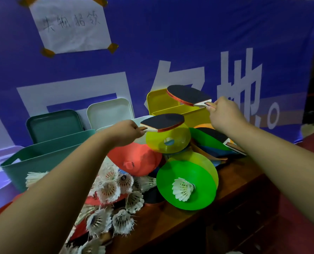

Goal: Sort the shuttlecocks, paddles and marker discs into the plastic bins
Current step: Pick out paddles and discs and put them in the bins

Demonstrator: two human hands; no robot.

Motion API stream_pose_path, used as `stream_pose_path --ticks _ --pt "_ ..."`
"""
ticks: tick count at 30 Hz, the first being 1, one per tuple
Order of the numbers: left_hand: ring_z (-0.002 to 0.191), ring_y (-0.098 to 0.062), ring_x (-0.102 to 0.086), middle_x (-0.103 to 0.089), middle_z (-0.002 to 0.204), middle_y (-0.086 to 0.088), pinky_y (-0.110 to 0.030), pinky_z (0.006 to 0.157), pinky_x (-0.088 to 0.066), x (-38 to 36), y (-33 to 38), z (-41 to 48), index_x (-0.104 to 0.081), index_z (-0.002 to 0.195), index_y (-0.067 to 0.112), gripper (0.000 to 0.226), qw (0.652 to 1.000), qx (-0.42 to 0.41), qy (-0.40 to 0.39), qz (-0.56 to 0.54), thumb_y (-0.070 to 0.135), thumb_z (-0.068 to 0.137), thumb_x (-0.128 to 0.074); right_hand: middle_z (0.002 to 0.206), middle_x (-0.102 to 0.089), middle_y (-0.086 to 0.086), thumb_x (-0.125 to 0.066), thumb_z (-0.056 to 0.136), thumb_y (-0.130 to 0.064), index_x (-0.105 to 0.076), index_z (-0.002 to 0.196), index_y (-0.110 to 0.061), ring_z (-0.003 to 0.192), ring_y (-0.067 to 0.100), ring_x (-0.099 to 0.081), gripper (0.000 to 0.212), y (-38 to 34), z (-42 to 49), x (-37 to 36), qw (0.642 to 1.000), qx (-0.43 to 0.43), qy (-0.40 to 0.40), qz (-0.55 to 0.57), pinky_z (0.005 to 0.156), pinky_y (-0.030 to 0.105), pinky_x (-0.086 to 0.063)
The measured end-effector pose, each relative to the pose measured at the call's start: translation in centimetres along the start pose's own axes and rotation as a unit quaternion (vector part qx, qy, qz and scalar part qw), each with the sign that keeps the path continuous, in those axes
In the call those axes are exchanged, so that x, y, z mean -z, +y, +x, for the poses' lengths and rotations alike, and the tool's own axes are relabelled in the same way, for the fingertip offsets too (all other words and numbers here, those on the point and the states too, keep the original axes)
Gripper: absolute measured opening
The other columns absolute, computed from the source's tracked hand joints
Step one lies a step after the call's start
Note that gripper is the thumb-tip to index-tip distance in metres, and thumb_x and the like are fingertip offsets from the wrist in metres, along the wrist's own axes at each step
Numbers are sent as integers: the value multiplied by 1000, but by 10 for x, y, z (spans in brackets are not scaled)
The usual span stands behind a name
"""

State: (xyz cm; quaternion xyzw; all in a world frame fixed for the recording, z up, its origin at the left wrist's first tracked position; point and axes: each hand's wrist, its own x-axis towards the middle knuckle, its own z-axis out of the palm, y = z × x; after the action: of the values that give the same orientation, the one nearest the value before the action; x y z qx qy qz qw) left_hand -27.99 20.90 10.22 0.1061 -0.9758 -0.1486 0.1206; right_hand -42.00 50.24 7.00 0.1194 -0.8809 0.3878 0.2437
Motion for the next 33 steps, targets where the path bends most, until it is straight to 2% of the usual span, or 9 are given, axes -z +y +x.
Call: stream_pose_path --ticks 2,7,10,15,21,26,29,31,33 --pt "72 -26 -54 -68 86 -19 -39 68 -42 3 7 5 -71 95 5 47 1000 -9 18 -13 48 104 -56 113 -63 16 -56 108 -36 -54 132 -8 95 29 -64 37 -1 4 4 1000 -2 9 -9 65 33 -50" --pt "71 -28 -50 -69 93 -27 -38 65 -39 0 31 41 -70 98 -4 55 997 -9 65 -42 48 106 -53 110 -63 14 -57 108 -37 -56 131 -9 95 28 -63 36 6 21 5 1000 -11 14 4 55 26 -38" --pt "72 -28 -50 -64 84 -19 -37 66 -39 -4 44 72 -70 100 -4 53 997 -6 74 -34 46 106 -54 109 -63 12 -55 110 -35 -58 127 -9 93 25 -60 31 14 34 5 999 -13 18 44 55 25 -34" --pt "74 -27 -54 -67 91 -21 -36 65 -41 -14 65 137 -70 100 1 45 997 -1 70 -23 43 106 -55 107 -66 10 -56 109 -35 -62 124 -12 83 19 -59 29 39 66 -1 997 -21 32 68 54 26 -34" --pt "75 -24 -52 -57 84 -12 -34 60 -41 -37 85 222 -66 101 5 40 999 24 46 -7 44 103 -60 80 -59 4 -57 109 -39 -67 113 -13 73 22 -54 28 70 113 -10 996 -60 6 73 54 30 -31" --pt "85 -34 -59 -60 91 -15 -42 71 -47 -65 86 279 -62 100 6 39 998 43 33 22 45 103 -61 82 -61 5 -58 108 -39 -67 109 -14 72 21 -54 26 88 146 -32 996 -61 -5 65 55 31 -32" --pt "78 -29 -60 -64 90 -13 -42 72 -54 -85 75 309 -62 92 9 40 999 53 0 0 47 101 -63 82 -61 4 -57 109 -38 -67 106 -14 73 17 -53 26 97 160 -49 996 -58 -22 59 55 29 -32" --pt "86 -28 -61 -69 103 -13 -40 78 -53 -95 73 318 -67 103 9 38 999 40 -32 16 47 103 -60 85 -61 3 -56 109 -38 -65 107 -15 75 16 -54 25 100 169 -58 996 -58 -31 64 55 29 -34" --pt "109 -31 -62 -67 126 -13 -37 89 -49 -102 76 318 -65 127 11 34 997 26 -60 38 35 108 -54 87 -61 3 -56 109 -39 -63 109 -16 76 15 -55 24 103 176 -67 996 -56 -36 66 55 29 -35"
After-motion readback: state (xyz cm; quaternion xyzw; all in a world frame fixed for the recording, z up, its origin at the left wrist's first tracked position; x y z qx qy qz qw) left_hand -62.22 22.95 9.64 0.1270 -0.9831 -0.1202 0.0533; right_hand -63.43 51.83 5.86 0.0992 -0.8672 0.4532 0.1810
